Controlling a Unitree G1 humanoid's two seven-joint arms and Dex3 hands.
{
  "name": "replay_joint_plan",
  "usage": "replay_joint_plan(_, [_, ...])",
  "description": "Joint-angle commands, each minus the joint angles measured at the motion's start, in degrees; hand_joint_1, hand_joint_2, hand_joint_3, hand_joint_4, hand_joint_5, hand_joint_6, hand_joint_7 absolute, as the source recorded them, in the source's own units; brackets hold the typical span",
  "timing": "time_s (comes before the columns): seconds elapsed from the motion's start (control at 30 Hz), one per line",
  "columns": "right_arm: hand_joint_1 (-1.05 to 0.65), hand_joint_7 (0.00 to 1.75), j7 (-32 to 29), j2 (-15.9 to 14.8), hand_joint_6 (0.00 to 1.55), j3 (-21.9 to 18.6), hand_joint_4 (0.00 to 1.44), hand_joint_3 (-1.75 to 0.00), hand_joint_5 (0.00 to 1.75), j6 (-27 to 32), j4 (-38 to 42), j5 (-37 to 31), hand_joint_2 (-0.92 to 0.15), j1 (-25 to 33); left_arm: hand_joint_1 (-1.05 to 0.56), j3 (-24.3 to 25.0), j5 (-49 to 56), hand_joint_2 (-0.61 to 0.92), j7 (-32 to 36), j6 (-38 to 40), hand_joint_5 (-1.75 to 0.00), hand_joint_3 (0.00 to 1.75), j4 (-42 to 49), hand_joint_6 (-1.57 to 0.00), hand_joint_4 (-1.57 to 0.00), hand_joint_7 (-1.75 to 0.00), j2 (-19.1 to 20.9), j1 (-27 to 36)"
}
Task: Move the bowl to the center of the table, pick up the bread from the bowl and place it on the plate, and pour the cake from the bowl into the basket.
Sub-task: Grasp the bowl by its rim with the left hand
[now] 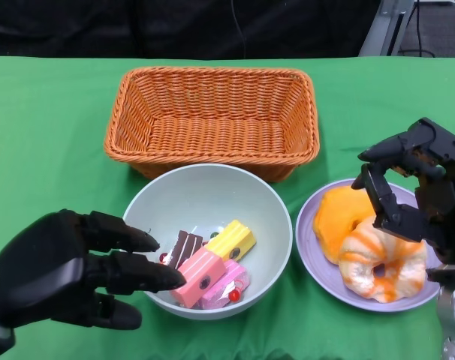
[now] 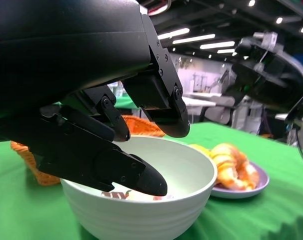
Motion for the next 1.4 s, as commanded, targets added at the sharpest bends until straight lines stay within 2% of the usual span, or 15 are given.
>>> replay_joint_plan(0.03, [-0.09,1.09,-0.14,-0.08,0.72,0.17,0.72,-1.03,1.42,-0.41,-1.05,-0.1,-0.48,0.41,-0.5,-2.42,2.77,0.81,2.99,3.01,-0.11,0.0,-2.24,-0.95,-0.98,-0.02,2.09,1.35])
replay_joint_plan(0.2, [-0.12,1.09,-1.19,0.14,0.73,0.24,0.72,-1.02,1.41,-0.42,-1.54,-1.86,-0.47,0.71,-0.5,-6.91,5.0,0.82,5.72,8.01,-0.09,0.01,-5.34,-0.95,-0.98,-0.01,4.77,2.42])
replay_joint_plan(0.37, [-0.15,1.06,-1.54,0.52,0.74,0.44,0.73,-0.9,1.38,-0.27,-1.72,-2.03,-0.53,0.95,-0.51,-11.58,5.17,0.83,6.92,12.59,-0.08,0.01,-7.82,-0.95,-1.0,-0.01,7.91,3.07])
replay_joint_plan(0.63, [-0.18,1.09,-1.42,0.44,0.72,0.87,0.71,-0.8,1.4,-0.17,-1.99,-2.2,-0.57,1.3,-0.53,-16.91,5.66,0.85,8.65,19.02,-0.06,0.01,-10.42,-0.95,-1.01,0.0,11.27,3.56])
replay_joint_plan(1.07, [-0.17,1.11,-1.72,0.53,0.71,1.48,0.7,-0.76,1.38,-0.19,-2.94,-3.08,-0.59,1.92,-0.54,-25.43,5.3,0.89,2.63,34.83,-0.01,0.01,-20.9,-0.88,-0.96,0.0,13.72,5.55])
replay_joint_plan(1.4, [-0.17,1.1,-2.52,1.02,0.72,2.14,0.7,-0.77,1.38,0.15,-3.6,-3.83,-0.59,2.24,-0.55,-31.2,5.01,0.92,-0.01,40.78,0.0,0.02,-20.42,-0.87,-0.94,0.0,14.44,3.51])
